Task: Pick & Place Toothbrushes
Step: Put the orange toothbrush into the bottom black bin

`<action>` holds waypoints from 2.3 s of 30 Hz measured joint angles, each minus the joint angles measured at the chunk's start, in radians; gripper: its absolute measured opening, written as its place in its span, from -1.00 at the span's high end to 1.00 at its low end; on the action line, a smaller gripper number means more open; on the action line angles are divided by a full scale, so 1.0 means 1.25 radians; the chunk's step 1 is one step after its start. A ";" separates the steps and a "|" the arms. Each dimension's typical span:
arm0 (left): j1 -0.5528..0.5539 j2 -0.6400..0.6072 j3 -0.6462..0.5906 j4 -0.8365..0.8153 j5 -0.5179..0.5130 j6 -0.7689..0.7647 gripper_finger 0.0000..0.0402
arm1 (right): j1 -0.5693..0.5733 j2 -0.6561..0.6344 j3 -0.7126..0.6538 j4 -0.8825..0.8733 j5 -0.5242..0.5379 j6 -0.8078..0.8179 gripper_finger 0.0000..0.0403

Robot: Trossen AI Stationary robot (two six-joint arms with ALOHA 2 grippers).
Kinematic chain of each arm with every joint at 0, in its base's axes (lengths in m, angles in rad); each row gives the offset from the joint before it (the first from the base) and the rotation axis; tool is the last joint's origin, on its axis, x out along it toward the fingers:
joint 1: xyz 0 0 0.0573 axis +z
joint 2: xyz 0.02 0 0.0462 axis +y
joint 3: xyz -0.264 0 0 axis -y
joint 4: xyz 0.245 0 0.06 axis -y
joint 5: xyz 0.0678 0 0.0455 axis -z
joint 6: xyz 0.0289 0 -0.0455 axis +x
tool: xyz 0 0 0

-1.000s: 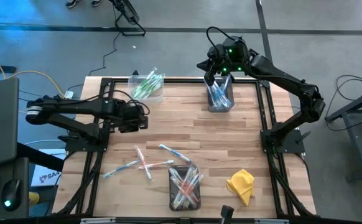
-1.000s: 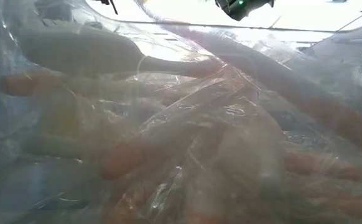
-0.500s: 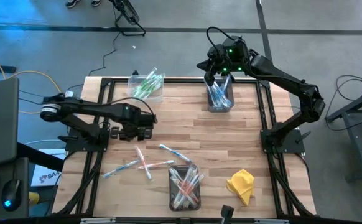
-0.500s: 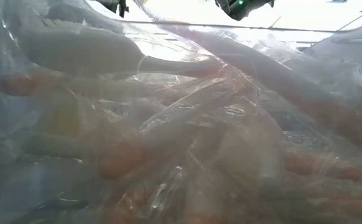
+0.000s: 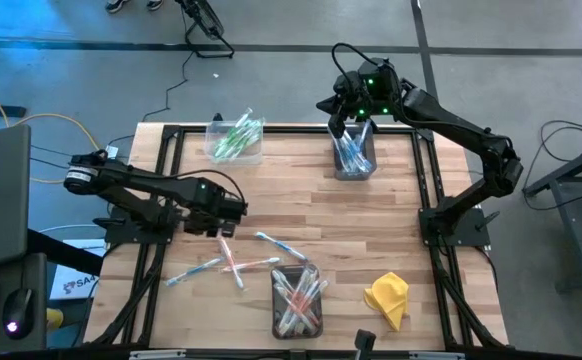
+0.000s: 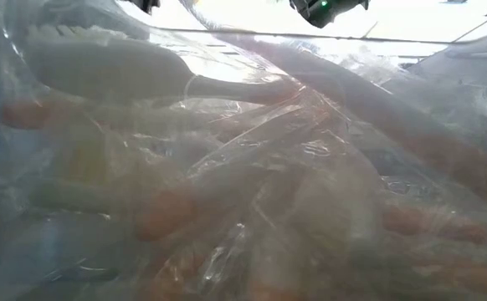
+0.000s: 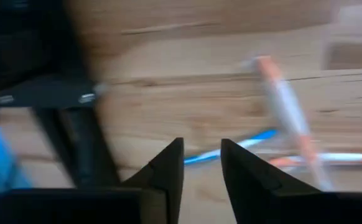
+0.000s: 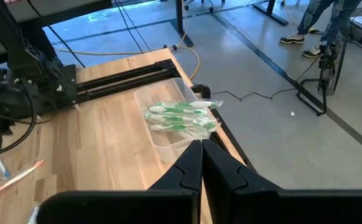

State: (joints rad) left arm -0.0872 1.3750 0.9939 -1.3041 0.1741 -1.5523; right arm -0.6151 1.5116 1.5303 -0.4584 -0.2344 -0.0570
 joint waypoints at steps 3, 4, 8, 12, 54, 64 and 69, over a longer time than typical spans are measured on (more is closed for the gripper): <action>0.001 -0.018 -0.001 -0.062 0.003 0.021 0.64 | 0.000 0.000 0.000 0.001 0.000 0.000 0.99; 0.001 -0.027 -0.001 -0.075 0.001 0.027 0.69 | 0.000 0.000 0.000 0.001 0.000 0.001 0.99; 0.001 -0.071 -0.001 -0.126 -0.036 0.029 0.94 | 0.000 0.000 0.000 0.000 0.000 0.007 0.99; 0.001 -0.123 -0.001 -0.152 -0.088 0.028 0.96 | 0.000 0.000 0.000 0.000 0.000 0.009 0.99; 0.001 -0.103 -0.278 0.494 -0.015 -0.210 0.25 | 0.000 0.000 -0.038 0.020 0.000 0.003 0.99; 0.001 -0.009 -0.279 0.527 -0.014 -0.230 0.24 | 0.000 0.000 -0.070 0.028 0.000 0.006 0.99; 0.001 0.034 -0.276 0.568 -0.010 -0.230 0.24 | 0.000 0.000 -0.070 0.045 0.000 0.006 0.99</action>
State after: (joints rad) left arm -0.0855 1.4178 0.6488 -0.5938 0.1612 -1.8392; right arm -0.6151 1.5120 1.4429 -0.4016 -0.2348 -0.0498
